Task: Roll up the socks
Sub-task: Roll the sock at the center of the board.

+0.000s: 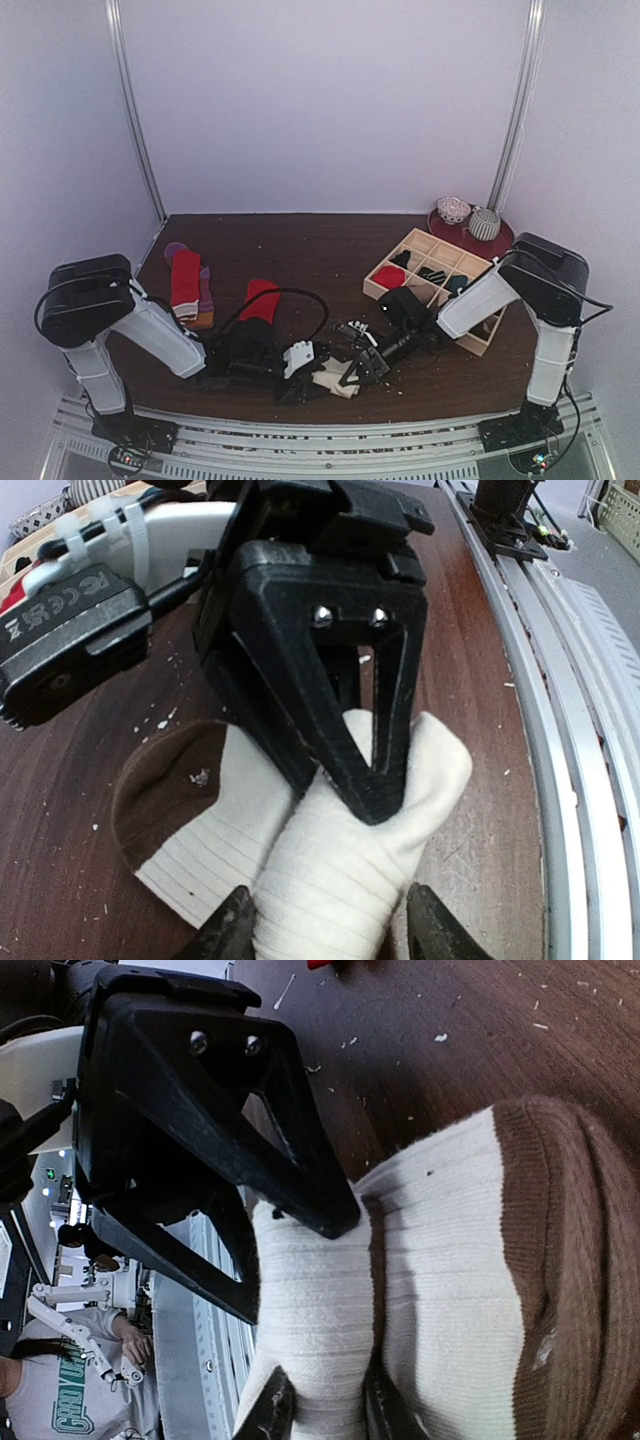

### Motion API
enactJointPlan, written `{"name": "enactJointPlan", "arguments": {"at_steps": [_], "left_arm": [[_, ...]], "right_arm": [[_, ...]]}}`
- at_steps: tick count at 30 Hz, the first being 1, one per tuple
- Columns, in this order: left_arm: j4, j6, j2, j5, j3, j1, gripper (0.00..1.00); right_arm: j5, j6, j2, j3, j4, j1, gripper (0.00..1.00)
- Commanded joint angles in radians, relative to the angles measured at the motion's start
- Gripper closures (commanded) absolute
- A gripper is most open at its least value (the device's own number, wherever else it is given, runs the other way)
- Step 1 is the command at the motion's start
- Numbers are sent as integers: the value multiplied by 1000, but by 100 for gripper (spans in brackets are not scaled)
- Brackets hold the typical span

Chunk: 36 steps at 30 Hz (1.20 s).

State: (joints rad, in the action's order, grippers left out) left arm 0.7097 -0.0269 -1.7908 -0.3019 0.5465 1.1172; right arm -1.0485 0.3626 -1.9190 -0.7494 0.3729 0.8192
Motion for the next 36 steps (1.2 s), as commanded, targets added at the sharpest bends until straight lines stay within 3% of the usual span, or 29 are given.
{"name": "enactJointPlan", "arguments": {"at_steps": [1,8,10,14,15,19,22,26,36], "left_arm": [[20,-12,-41,-30,31,3,62],[-80,28,-99,-29,81,3,100],[-111,65,-115,-22,87,3,100],[-203,178,-140,-20,85,-3,100],[-225,205,-147,-33,84,-6,100],[-293,289,-174,-70,69,-14,100],[-337,332,-193,-98,62,-28,100],[-352,373,-207,-131,45,-50,100],[-362,369,-226,-147,56,-60,100]], "right_arm": [[47,-29,-67,12,-215,-1,79],[73,-54,-52,-4,-245,-4,78],[99,-89,-21,-22,-280,-6,76],[219,-164,146,-39,-308,-13,55],[270,-177,204,-30,-294,-14,54],[502,-270,446,110,-100,24,51],[671,-448,577,248,37,134,45],[819,-577,621,356,148,263,42],[1050,-563,592,406,201,422,43]]}}
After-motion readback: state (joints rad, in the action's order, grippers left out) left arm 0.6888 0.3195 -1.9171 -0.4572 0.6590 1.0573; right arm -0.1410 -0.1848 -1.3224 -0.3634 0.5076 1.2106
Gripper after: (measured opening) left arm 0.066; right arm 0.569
